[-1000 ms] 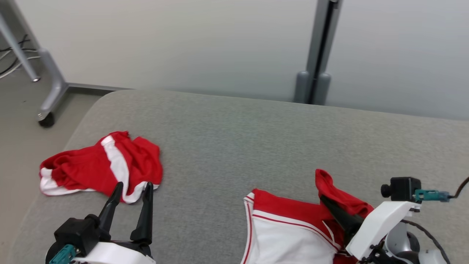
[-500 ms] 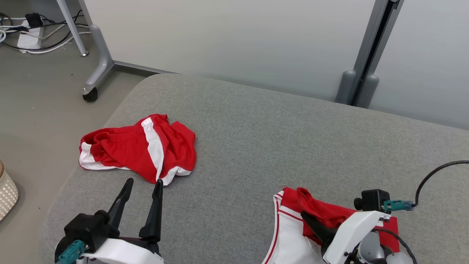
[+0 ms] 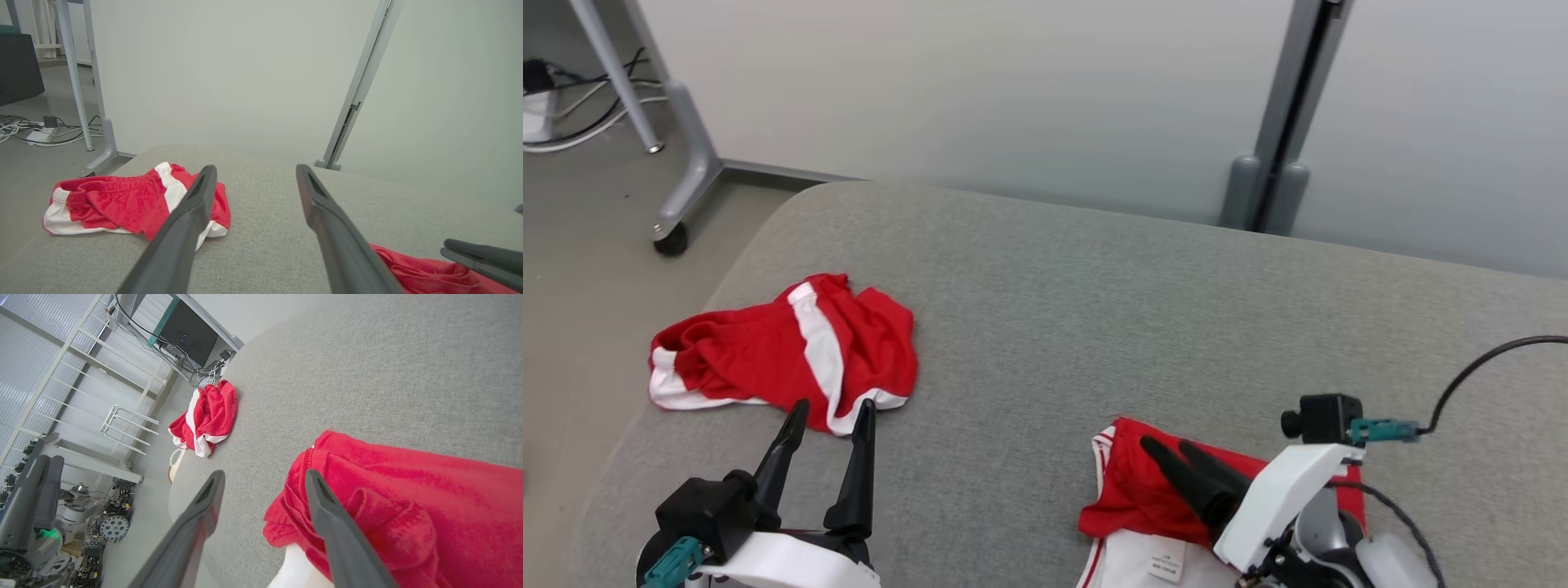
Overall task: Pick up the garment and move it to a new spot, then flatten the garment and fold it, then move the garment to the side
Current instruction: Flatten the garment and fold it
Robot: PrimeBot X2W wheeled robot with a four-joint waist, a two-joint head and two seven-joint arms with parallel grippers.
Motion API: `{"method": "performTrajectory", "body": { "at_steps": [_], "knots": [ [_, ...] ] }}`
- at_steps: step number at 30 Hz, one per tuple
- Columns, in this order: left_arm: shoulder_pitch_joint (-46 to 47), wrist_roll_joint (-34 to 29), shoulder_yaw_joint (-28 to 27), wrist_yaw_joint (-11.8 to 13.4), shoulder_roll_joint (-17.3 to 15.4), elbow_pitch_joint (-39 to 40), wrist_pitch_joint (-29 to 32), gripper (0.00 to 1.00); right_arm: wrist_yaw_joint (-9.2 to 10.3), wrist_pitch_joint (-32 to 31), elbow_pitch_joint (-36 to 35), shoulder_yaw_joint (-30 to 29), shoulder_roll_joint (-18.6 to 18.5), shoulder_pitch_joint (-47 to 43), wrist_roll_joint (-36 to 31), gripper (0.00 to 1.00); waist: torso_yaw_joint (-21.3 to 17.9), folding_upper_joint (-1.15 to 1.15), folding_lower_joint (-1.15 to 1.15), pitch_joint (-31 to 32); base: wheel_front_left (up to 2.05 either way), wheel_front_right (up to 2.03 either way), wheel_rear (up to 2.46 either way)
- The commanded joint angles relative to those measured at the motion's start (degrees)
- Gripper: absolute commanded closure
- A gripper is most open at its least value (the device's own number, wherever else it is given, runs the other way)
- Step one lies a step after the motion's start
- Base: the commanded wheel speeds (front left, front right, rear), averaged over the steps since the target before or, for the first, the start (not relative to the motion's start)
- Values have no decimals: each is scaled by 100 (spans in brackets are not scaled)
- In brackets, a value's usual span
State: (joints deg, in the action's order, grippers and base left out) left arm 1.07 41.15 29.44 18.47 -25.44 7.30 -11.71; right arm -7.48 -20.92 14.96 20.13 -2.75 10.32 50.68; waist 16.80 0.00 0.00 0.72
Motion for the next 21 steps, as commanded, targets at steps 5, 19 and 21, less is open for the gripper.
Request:
{"method": "performTrajectory", "body": {
  "at_steps": [5,19,21],
  "knots": [
    [-71,42,-53,35,-23,6,-54,0,-4,-66,-854,-268,-312,-31,22,0,-481,0,0,140,0,0,0],
    [-162,-25,-235,103,30,95,-220,0,-4,977,-1947,-1947,-771,-515,-1107,0,-1185,0,0,131,0,0,0],
    [-172,-32,-267,101,33,101,-236,0,-4,1035,-1926,-2035,-720,-638,-1200,0,-1227,0,0,123,0,0,0]
  ]
}}
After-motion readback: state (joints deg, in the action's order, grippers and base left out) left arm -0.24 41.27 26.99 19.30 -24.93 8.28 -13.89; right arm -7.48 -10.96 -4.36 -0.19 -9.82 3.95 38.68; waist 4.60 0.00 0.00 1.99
